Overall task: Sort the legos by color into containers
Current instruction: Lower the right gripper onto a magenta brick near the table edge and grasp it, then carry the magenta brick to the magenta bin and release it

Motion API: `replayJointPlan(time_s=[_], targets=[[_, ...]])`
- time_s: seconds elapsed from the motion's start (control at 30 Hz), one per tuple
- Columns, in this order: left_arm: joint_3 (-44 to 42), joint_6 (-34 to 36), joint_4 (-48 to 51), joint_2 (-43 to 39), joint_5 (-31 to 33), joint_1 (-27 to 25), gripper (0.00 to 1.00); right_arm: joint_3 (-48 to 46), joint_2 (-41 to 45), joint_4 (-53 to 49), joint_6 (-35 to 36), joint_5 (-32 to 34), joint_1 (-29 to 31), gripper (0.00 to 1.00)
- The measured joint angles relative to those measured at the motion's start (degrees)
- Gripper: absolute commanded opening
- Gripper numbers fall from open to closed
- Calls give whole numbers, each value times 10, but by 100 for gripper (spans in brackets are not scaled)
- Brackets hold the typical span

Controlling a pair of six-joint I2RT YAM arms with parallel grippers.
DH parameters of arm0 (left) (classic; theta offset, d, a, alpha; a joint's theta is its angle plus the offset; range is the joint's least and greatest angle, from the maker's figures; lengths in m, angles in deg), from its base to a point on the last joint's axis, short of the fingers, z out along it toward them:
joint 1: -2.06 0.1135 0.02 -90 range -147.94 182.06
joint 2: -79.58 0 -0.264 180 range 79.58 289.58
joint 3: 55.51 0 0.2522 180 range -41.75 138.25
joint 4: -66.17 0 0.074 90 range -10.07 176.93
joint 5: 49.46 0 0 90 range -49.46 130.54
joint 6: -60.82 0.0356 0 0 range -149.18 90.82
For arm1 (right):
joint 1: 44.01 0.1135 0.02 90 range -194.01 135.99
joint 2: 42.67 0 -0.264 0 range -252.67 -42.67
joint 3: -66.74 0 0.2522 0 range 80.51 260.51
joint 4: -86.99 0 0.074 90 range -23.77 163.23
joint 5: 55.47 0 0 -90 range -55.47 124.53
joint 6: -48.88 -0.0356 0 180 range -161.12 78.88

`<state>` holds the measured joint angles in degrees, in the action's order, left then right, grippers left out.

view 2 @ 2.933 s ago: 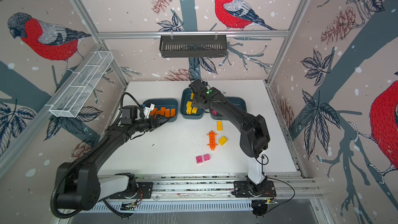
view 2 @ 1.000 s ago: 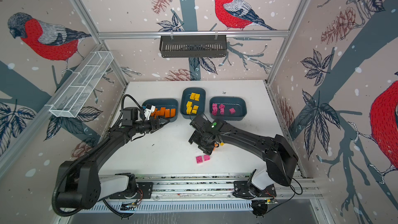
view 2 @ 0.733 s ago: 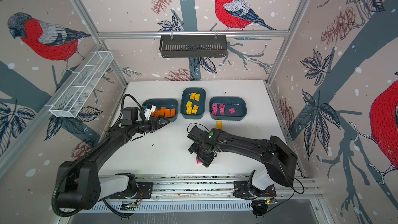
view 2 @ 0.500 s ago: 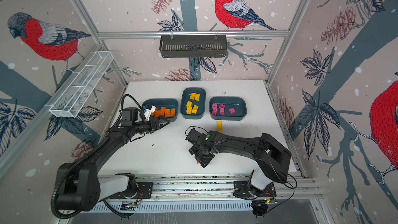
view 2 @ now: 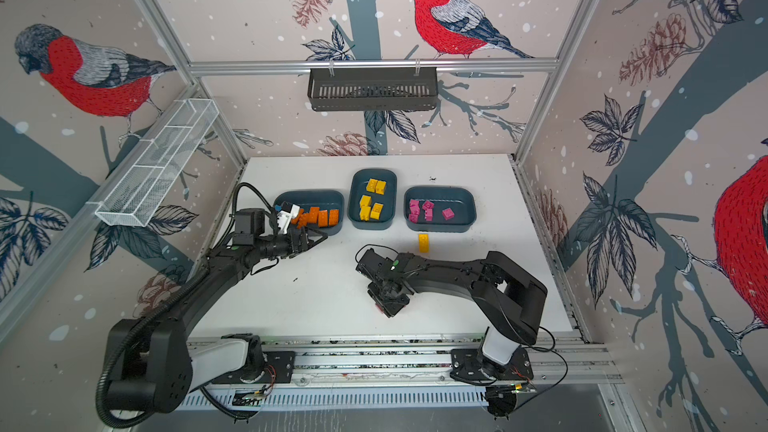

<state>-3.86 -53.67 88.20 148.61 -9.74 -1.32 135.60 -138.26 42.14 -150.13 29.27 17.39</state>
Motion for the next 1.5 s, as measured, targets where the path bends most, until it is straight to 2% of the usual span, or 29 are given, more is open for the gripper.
replayJointPlan(time_s=[0.4,0.63,0.8,1.03,1.1,1.27,1.5], targets=[[0,0,0,3,0,0,94,50,-23,-29,43,30,-3,35],[9,0,-1,14,-1,0,94,86,32,-80,78,71,-43,33],[21,0,-1,23,-4,0,94,124,77,-131,141,115,-121,33],[26,-23,-12,25,-12,0,94,149,99,-146,283,162,-314,32],[26,-31,-22,24,-18,0,94,175,80,-137,335,164,-359,31],[20,-70,-54,21,-24,-1,93,228,16,-107,429,159,-429,31],[26,-105,-80,30,-26,-5,94,301,-109,-52,504,127,-464,32]])
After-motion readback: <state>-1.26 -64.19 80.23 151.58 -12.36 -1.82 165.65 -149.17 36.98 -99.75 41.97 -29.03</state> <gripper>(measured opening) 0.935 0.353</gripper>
